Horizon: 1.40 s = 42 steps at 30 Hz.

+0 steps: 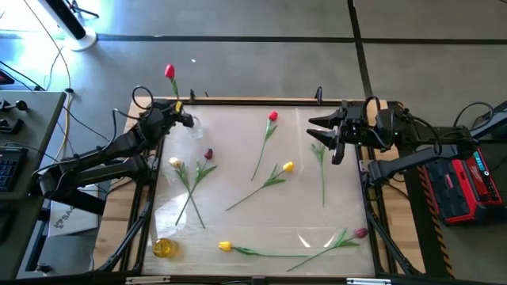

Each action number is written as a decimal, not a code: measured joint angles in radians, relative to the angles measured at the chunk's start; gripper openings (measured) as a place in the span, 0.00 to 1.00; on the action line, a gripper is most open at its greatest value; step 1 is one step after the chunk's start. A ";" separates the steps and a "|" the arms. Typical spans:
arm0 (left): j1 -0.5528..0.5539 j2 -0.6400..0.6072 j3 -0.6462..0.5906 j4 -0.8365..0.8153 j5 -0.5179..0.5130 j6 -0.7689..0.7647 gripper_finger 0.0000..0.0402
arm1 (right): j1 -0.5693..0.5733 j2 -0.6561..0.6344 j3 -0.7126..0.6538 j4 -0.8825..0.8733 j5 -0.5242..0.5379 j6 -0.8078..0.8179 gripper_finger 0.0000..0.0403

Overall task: Sort flowers into vase by color
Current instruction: Put the bottom red flower into the transparent vase, then put the red flower into the transparent vase

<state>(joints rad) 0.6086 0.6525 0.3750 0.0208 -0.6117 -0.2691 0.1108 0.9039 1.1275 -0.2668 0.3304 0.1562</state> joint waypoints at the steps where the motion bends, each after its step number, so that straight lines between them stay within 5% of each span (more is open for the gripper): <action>1: 0.000 0.000 -0.004 0.000 0.000 -0.001 0.00 | 0.000 0.000 0.000 0.000 0.000 0.000 0.38; 9: 0.000 0.028 -0.031 0.000 0.014 -0.071 0.04 | 0.000 0.000 0.000 0.000 0.000 0.000 0.38; 30: -0.002 0.041 -0.051 -0.011 0.082 -0.088 0.38 | 0.000 0.000 0.000 0.000 0.000 0.000 0.38; 42: -0.002 -0.080 0.137 -0.348 0.143 -0.043 0.42 | 0.000 0.000 0.000 0.000 0.000 0.000 0.38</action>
<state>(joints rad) 0.6067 0.5727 0.5123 -0.3276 -0.4686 -0.3125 0.1108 0.9039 1.1275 -0.2666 0.3303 0.1564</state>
